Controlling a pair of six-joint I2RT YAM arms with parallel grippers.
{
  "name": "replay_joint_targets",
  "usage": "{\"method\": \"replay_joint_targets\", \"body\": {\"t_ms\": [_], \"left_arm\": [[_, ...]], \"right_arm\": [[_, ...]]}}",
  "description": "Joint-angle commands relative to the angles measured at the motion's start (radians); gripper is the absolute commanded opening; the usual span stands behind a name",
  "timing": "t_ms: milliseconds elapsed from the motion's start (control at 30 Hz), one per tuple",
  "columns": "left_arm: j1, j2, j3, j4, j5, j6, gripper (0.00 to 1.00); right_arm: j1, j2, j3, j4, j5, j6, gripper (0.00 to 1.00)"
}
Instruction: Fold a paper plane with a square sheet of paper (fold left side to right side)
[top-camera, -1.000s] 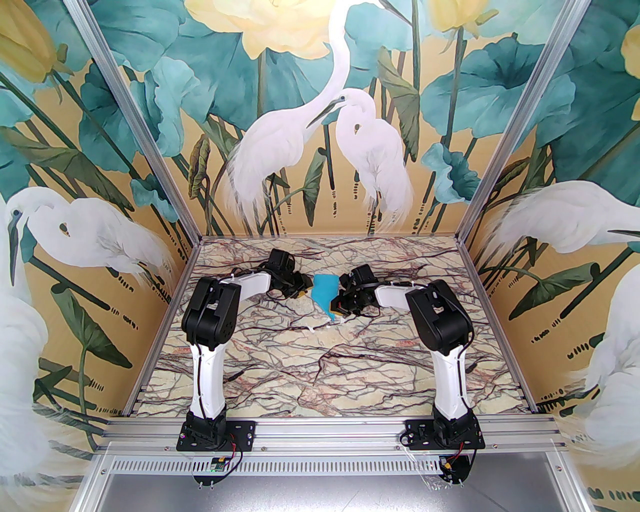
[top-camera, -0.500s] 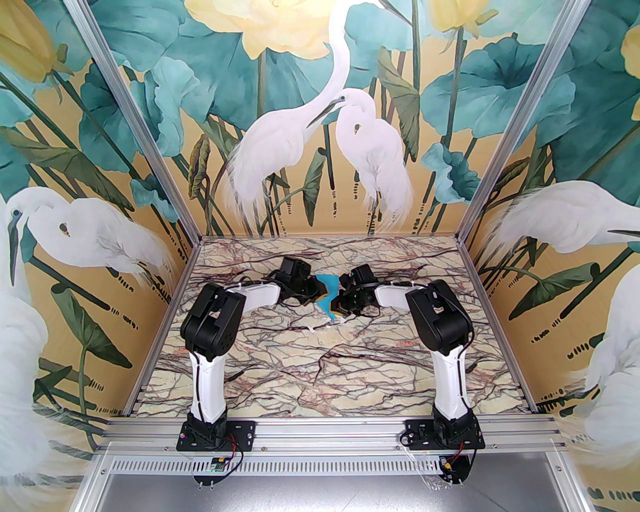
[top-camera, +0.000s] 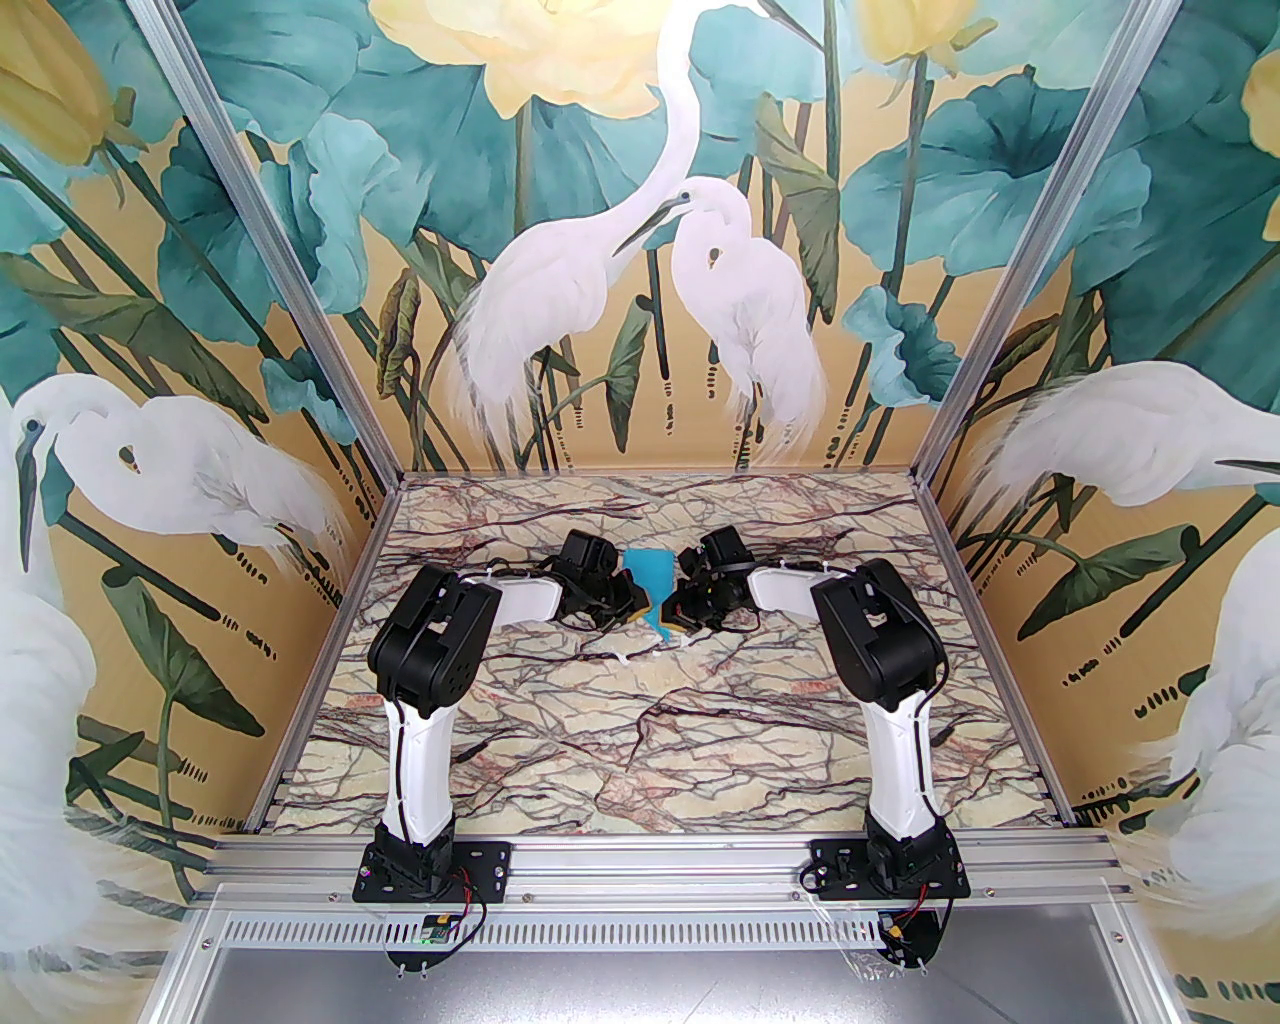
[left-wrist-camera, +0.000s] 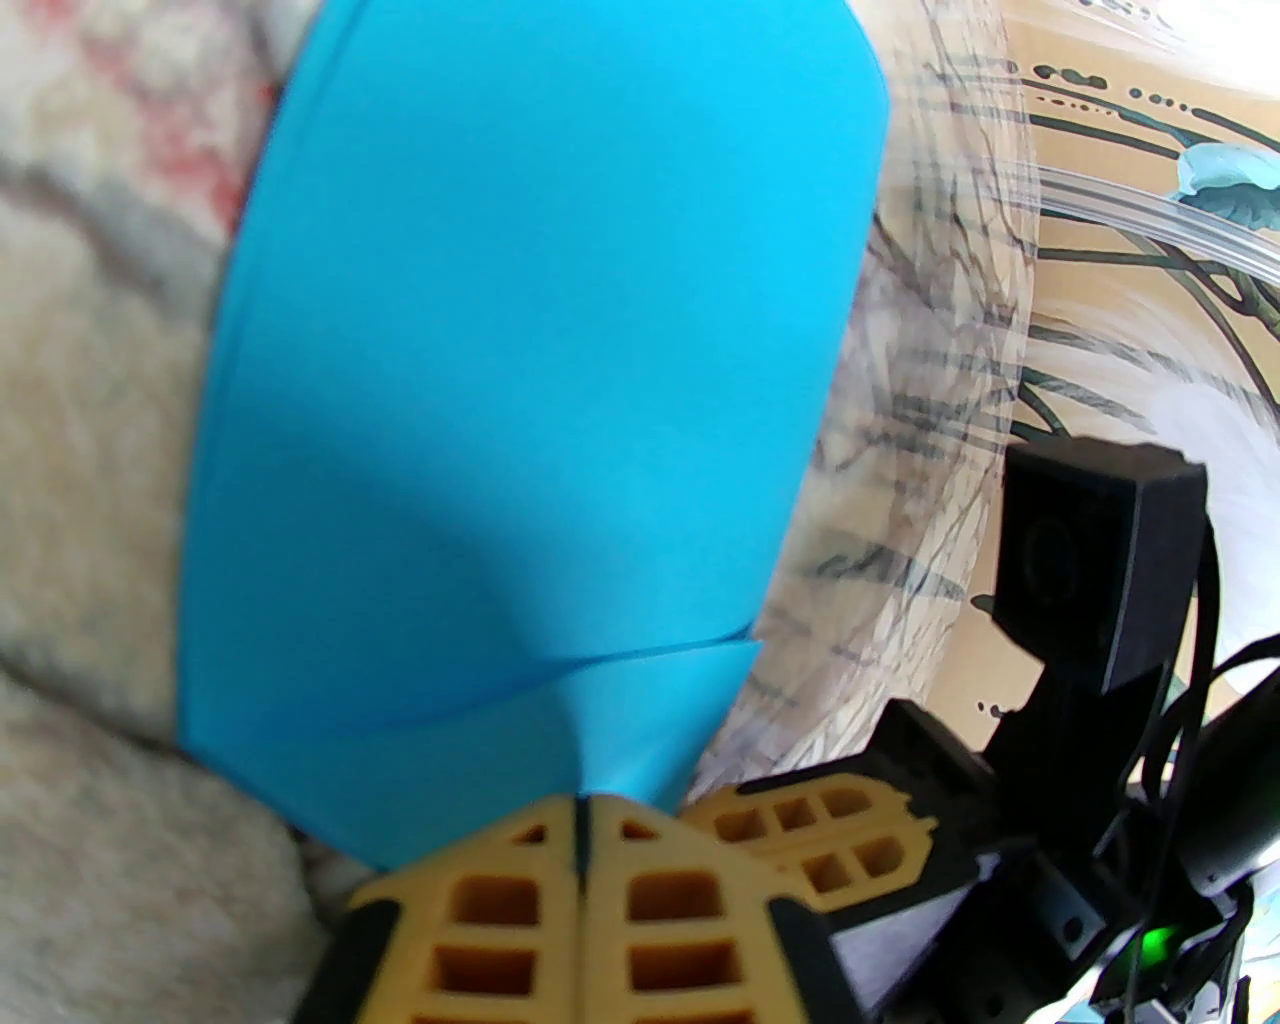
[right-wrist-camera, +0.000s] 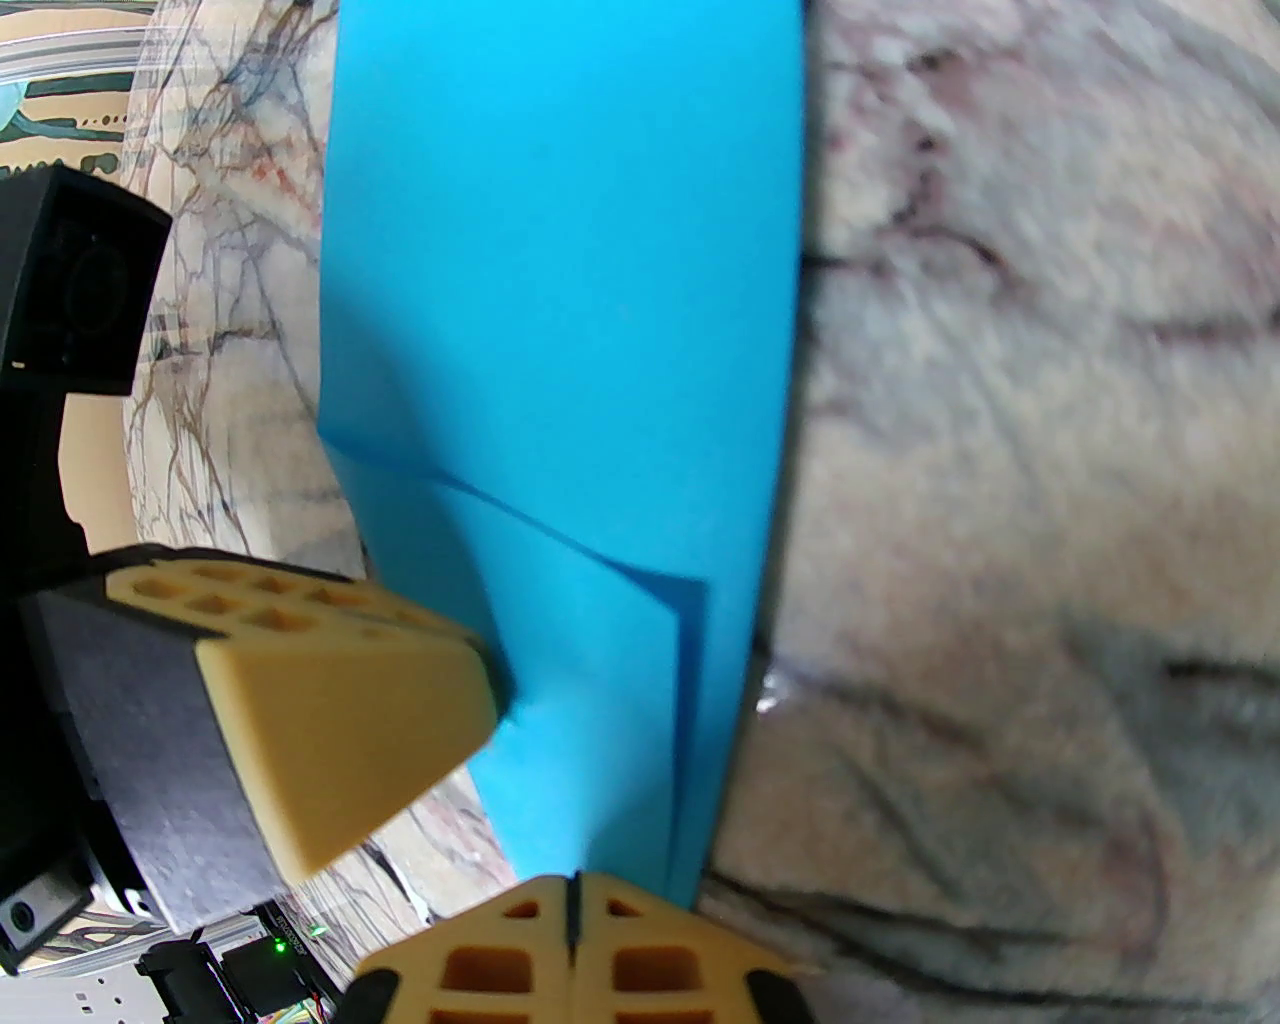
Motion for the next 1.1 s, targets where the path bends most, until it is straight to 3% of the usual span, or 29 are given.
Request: {"method": "replay_joint_targets", "body": {"t_ms": [0, 233, 533, 1067], "left_arm": [[0.004, 0.054, -0.021, 0.014, -0.022, 0.000, 0.01], [0.004, 0.053, -0.027, 0.018, -0.017, -0.003, 0.01], [0.011, 0.047, -0.026, 0.009, -0.016, 0.006, 0.02], [0.133, 0.059, 0.042, -0.083, -0.013, 0.116, 0.04]], "right_arm": [[0.017, -0.018, 0.033, -0.018, 0.004, -0.004, 0.00], [0.025, 0.018, 0.063, 0.034, -0.043, 0.045, 0.00], [0.014, 0.055, 0.001, -0.060, 0.052, 0.002, 0.00], [0.014, -0.018, -0.172, 0.031, 0.035, 0.026, 0.00]]}}
